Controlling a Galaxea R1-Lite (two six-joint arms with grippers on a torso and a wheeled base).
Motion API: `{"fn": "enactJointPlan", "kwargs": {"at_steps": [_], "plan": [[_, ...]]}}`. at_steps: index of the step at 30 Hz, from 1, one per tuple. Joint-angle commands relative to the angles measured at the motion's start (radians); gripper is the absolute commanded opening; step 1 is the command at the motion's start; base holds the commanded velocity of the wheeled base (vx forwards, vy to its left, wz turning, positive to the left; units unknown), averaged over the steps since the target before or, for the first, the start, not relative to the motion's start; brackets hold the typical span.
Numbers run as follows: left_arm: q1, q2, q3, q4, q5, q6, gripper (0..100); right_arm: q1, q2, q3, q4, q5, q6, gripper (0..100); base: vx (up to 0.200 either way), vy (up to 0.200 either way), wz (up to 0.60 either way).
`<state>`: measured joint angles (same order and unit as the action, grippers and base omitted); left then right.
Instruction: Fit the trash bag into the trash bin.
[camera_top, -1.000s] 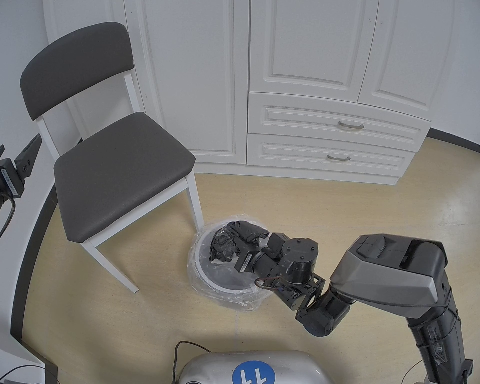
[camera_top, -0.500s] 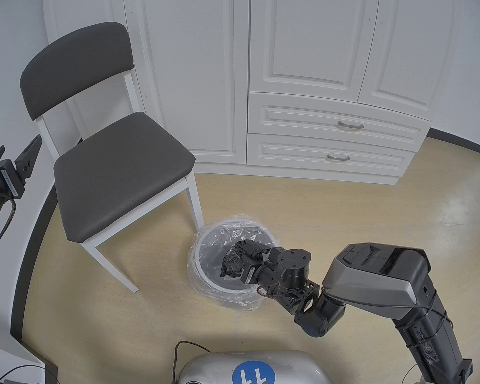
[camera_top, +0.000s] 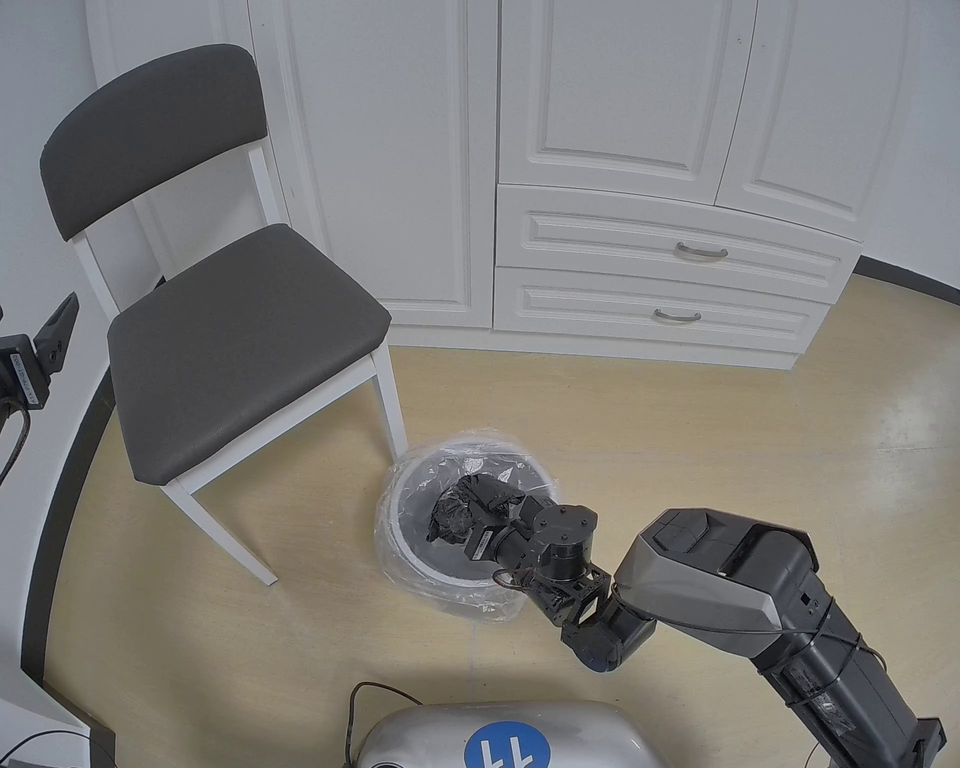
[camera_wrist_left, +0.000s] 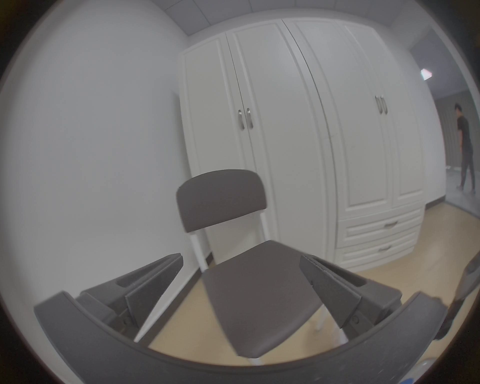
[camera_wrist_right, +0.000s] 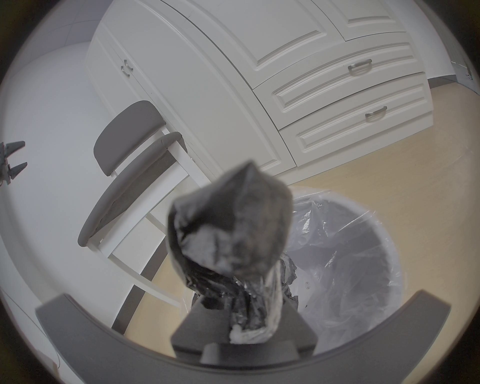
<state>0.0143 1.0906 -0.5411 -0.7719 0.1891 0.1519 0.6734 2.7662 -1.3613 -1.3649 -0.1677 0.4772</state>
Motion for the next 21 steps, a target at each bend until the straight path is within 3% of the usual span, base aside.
{"fn": "enactJointPlan", "kwargs": {"at_steps": [1,14,21], "plan": [[0.159,0.031,0.027,-0.009,0.004,0.090,100,-0.002,0.055,-0.059,0.003,-0.001,-0.002,0,0.000,0.000,0.00],[0.228,0.026,0.053,-0.009,0.016,0.176,100,-0.009,0.050,-0.067,-0.002,0.013,0.003,0,0.000,0.000,0.00],[0.228,0.031,0.062,-0.009,0.015,0.179,100,-0.012,0.050,-0.068,0.090,0.013,0.008,0,0.000,0.000,0.00]]}}
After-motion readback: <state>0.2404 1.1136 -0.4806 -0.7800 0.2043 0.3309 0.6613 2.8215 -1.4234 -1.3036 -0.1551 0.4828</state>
